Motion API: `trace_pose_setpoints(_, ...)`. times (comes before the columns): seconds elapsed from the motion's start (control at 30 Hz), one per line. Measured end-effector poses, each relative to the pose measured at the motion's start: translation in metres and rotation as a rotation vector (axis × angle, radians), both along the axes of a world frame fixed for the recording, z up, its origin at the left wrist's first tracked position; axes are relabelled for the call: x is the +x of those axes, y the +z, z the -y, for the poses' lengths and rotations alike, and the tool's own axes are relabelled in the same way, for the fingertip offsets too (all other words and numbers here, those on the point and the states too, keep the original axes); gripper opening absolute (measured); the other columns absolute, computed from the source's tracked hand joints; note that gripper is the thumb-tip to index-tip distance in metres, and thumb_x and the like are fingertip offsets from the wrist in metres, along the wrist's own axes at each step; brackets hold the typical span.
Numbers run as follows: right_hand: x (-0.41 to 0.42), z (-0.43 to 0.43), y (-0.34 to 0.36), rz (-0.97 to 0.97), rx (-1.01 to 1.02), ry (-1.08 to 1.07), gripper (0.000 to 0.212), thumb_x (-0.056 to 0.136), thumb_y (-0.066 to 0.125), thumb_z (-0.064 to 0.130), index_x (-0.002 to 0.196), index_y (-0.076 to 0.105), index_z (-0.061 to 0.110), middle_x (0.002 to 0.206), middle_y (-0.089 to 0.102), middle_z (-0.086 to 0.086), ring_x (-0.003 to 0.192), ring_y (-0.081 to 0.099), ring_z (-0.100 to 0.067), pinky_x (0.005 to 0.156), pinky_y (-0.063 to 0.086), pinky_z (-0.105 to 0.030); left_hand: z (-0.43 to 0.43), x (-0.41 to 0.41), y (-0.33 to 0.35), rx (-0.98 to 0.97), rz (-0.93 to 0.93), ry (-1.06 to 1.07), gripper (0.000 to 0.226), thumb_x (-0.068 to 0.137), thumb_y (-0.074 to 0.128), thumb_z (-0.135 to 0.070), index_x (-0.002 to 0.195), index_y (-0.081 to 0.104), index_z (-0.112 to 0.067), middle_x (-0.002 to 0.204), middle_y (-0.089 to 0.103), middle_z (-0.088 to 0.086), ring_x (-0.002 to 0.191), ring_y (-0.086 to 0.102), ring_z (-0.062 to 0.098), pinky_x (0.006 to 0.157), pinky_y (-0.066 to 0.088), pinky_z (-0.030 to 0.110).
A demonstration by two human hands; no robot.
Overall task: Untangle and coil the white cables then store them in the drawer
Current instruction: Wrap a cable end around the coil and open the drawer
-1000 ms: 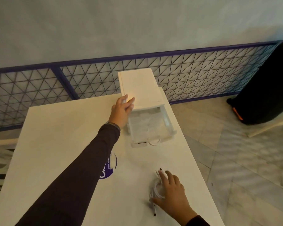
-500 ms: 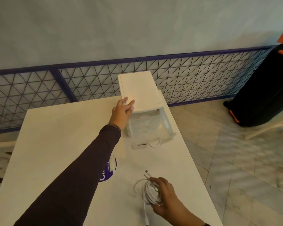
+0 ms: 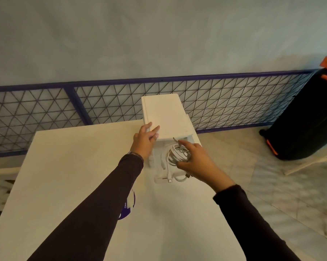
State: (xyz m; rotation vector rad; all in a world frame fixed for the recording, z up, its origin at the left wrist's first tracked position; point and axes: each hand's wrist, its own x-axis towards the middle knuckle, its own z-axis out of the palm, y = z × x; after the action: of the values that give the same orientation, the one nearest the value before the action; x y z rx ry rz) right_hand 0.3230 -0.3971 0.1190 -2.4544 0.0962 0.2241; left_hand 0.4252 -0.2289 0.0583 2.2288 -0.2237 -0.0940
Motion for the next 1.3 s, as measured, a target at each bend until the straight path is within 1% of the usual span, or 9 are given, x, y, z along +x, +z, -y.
trace_pose_setpoints(0.13, 0.021, -0.013, -0.020, -0.097, -0.166, -0.014, 0.069, 0.079, 0.064, 0.037, 0.141, 0.037, 0.021, 0.122, 0.056, -0.012, 0.111, 0.051, -0.030, 0.092, 0.044, -0.035, -0.001, 0.001, 0.000, -0.006, 0.001, -0.006, 0.034, 0.097, 0.043, -0.025, 0.130, 0.052, -0.026, 0.149, 0.033, -0.002, 0.130, 0.030, 0.027, 0.112, 0.022, 0.035)
trace_pose_setpoints(0.27, 0.033, -0.029, -0.044, 0.011, -0.277, -0.092, 0.059, 0.084, 0.060, 0.032, 0.133, 0.040, 0.007, 0.121, 0.060, -0.014, 0.107, 0.054, -0.033, 0.095, 0.037, -0.035, -0.001, 0.000, 0.001, 0.008, -0.009, -0.012, 0.035, 0.098, 0.042, -0.026, 0.132, 0.051, -0.027, 0.149, 0.031, -0.003, 0.129, 0.029, 0.027, 0.111, 0.023, 0.033)
trace_pose_setpoints(0.5, 0.037, -0.041, -0.052, 0.020, -0.146, -0.247, 0.084, 0.087, 0.061, 0.032, 0.145, 0.011, -0.002, 0.154, 0.018, -0.019, 0.133, 0.029, -0.035, 0.110, 0.028, -0.037, 0.001, 0.000, 0.002, 0.017, -0.006, -0.008, 0.036, 0.098, 0.042, -0.025, 0.132, 0.051, -0.027, 0.149, 0.032, -0.002, 0.129, 0.031, 0.026, 0.108, 0.026, 0.031)
trace_pose_setpoints(0.57, 0.022, -0.040, -0.041, 0.051, -0.092, -0.246, 0.080, 0.087, 0.061, 0.031, 0.146, 0.015, 0.003, 0.156, 0.018, -0.014, 0.138, 0.024, -0.030, 0.113, 0.025, -0.035, 0.001, 0.000, 0.002, 0.024, -0.005, -0.001, 0.036, 0.098, 0.042, -0.025, 0.133, 0.050, -0.027, 0.149, 0.032, -0.003, 0.128, 0.031, 0.025, 0.106, 0.027, 0.029)
trace_pose_setpoints(0.63, -0.003, -0.038, -0.034, 0.228, -0.067, -0.267, 0.055, 0.088, 0.061, 0.029, 0.135, 0.040, 0.011, 0.145, 0.041, -0.007, 0.130, 0.035, -0.024, 0.107, 0.032, -0.033, 0.001, 0.000, 0.002, 0.011, -0.005, -0.003, 0.035, 0.098, 0.042, -0.025, 0.132, 0.051, -0.027, 0.149, 0.032, -0.004, 0.128, 0.030, 0.025, 0.107, 0.026, 0.030)
trace_pose_setpoints(0.73, -0.044, -0.035, -0.033, 0.417, -0.065, -0.298, 0.009, 0.087, 0.060, 0.033, 0.086, 0.057, 0.025, 0.089, 0.061, 0.007, 0.084, 0.051, -0.010, 0.072, 0.041, -0.020, -0.001, 0.000, 0.002, 0.008, -0.008, -0.006, 0.035, 0.098, 0.042, -0.025, 0.132, 0.051, -0.028, 0.149, 0.032, -0.004, 0.128, 0.030, 0.026, 0.107, 0.025, 0.029)
trace_pose_setpoints(0.87, -0.069, -0.028, -0.055, 0.266, -0.061, -0.292, 0.037, 0.087, 0.057, 0.041, 0.058, 0.038, 0.030, 0.056, 0.045, 0.010, 0.058, 0.046, -0.009, 0.053, 0.032, -0.017, 0.000, 0.000, 0.001, 0.046, 0.008, -0.009, 0.036, 0.098, 0.041, -0.026, 0.133, 0.049, -0.028, 0.149, 0.031, -0.003, 0.126, 0.031, 0.028, 0.105, 0.024, 0.028)
trace_pose_setpoints(1.13, -0.061, -0.023, -0.080, 0.270, 0.047, -0.296, 0.017, 0.088, 0.059, 0.017, 0.072, 0.062, 0.015, 0.073, 0.064, 0.002, 0.072, 0.054, -0.015, 0.070, 0.046, -0.029, 0.000, 0.001, 0.000, 0.039, 0.008, -0.015, 0.035, 0.098, 0.042, -0.024, 0.132, 0.051, -0.026, 0.149, 0.032, 0.000, 0.129, 0.031, 0.028, 0.109, 0.024, 0.031)
trace_pose_setpoints(1.3, -0.031, -0.026, -0.078, 0.185, 0.057, -0.232, 0.021, 0.091, 0.050, 0.012, 0.108, 0.062, 0.014, 0.104, 0.065, -0.002, 0.097, 0.059, -0.020, 0.088, 0.046, -0.033, -0.001, 0.001, 0.002, 0.061, -0.009, -0.025, 0.035, 0.098, 0.041, -0.024, 0.132, 0.051, -0.026, 0.149, 0.032, -0.001, 0.129, 0.031, 0.027, 0.110, 0.023, 0.032)
